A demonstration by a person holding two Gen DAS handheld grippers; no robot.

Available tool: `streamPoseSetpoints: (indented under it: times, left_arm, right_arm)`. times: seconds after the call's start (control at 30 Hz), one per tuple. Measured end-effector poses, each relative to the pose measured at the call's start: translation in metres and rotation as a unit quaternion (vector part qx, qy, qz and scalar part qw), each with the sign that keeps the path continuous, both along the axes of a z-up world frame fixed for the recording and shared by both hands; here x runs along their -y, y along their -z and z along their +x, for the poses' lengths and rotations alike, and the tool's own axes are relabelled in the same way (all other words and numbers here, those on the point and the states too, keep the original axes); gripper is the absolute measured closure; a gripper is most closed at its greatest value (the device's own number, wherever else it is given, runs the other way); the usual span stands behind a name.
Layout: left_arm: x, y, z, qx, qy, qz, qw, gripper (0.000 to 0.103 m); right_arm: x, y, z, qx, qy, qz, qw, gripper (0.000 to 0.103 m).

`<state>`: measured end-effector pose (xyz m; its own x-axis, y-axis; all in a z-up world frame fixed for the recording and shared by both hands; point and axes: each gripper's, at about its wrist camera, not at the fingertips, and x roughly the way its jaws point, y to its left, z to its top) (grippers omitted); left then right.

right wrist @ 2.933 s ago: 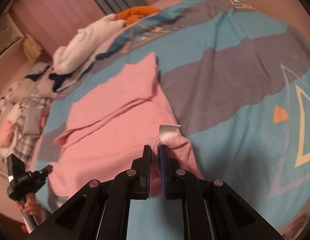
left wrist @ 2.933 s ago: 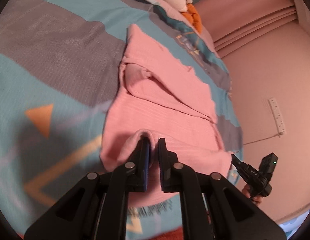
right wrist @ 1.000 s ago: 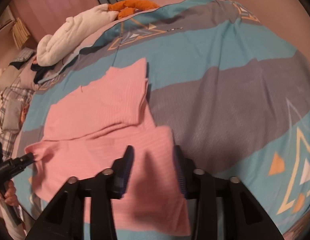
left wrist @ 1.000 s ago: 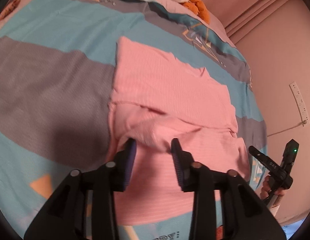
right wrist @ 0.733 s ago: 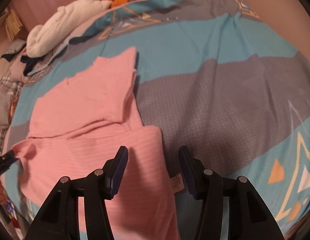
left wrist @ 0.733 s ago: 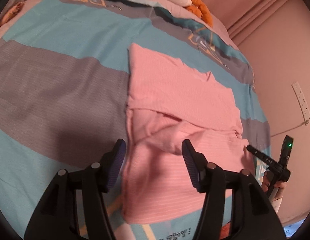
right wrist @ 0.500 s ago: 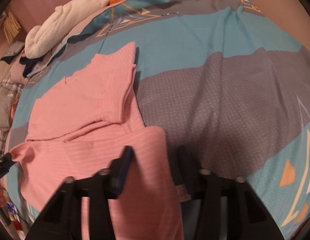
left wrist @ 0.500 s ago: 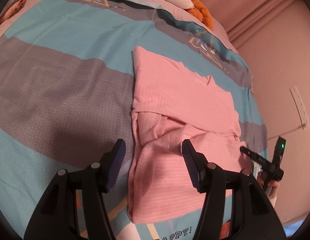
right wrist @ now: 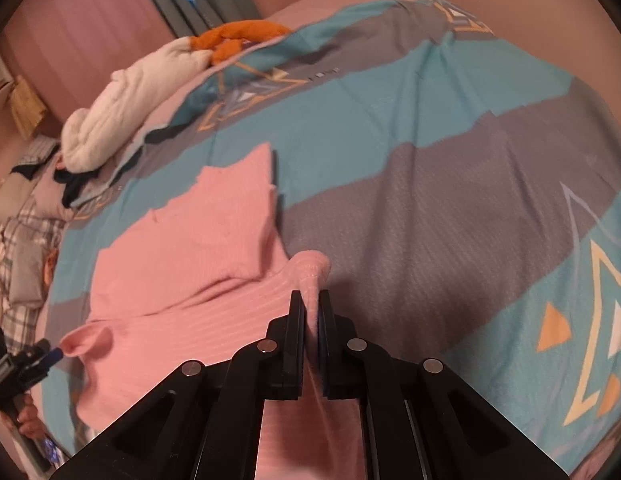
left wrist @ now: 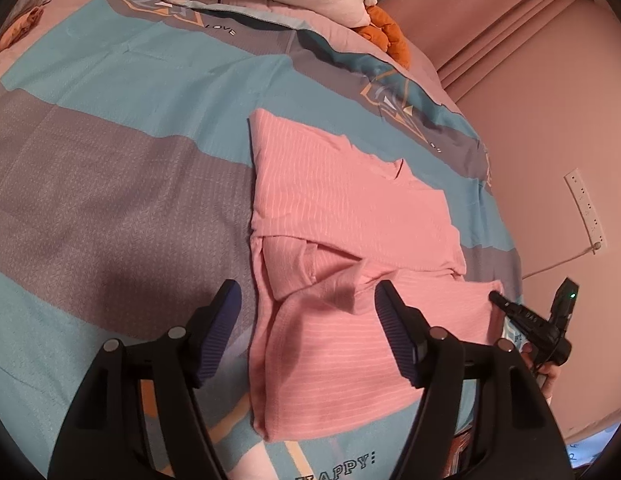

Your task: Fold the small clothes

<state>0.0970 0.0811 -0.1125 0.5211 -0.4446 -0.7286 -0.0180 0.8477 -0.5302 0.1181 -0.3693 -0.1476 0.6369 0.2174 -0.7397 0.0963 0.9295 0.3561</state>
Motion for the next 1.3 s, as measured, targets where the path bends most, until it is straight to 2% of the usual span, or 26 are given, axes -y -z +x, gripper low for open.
streamPoseSetpoints:
  times: [0.1,0.2,0.47,0.53,0.63,0.73,0.83,0.97,1.07,1.17,1.3]
  left_arm:
    - [0.005,-0.002,0.002,0.001,0.017,-0.006,0.9998,0.034]
    - [0.013,-0.003,0.004,0.005,0.04,0.002,0.9992,0.034]
    - [0.036,0.013,0.015,-0.002,0.099,0.068,0.9928,0.041]
    - [0.041,0.022,0.022,-0.016,0.1,0.087,0.9911,0.042]
    - [0.05,0.032,0.03,-0.021,0.11,0.093,0.9893,0.042]
    - [0.053,0.042,0.039,-0.033,0.102,0.123,0.9867,0.042]
    - [0.051,0.05,0.046,-0.05,0.095,0.109,0.9883,0.043]
    - [0.05,0.045,0.041,-0.054,0.095,0.101,0.9888,0.048]
    - [0.045,0.043,0.031,-0.053,0.094,0.075,0.9913,0.052]
    - [0.045,0.051,0.028,-0.071,0.103,0.044,0.9912,0.054]
    - [0.051,0.052,0.033,-0.067,0.095,0.057,0.9916,0.055]
  right_arm:
    - [0.007,0.003,-0.001,-0.001,0.011,0.02,1.0,0.096]
    - [0.007,0.008,-0.001,-0.01,0.024,0.002,1.0,0.096]
    - [0.007,0.013,-0.004,-0.021,0.024,-0.002,0.999,0.096]
    - [0.005,0.013,-0.004,-0.022,0.024,-0.006,0.999,0.096]
    - [0.005,0.013,-0.004,-0.021,0.024,-0.01,0.999,0.096]
    - [0.005,0.013,-0.004,-0.022,0.024,-0.011,0.999,0.096]
    - [0.004,0.014,-0.006,-0.023,0.022,-0.014,0.999,0.096]
    - [0.004,0.014,-0.006,-0.022,0.022,-0.014,0.999,0.096]
    - [0.004,0.015,-0.008,-0.021,0.02,-0.015,0.999,0.096]
    - [0.002,0.015,-0.008,-0.021,0.018,-0.019,0.999,0.096]
    - [-0.001,0.013,-0.009,-0.017,0.016,-0.022,0.999,0.096]
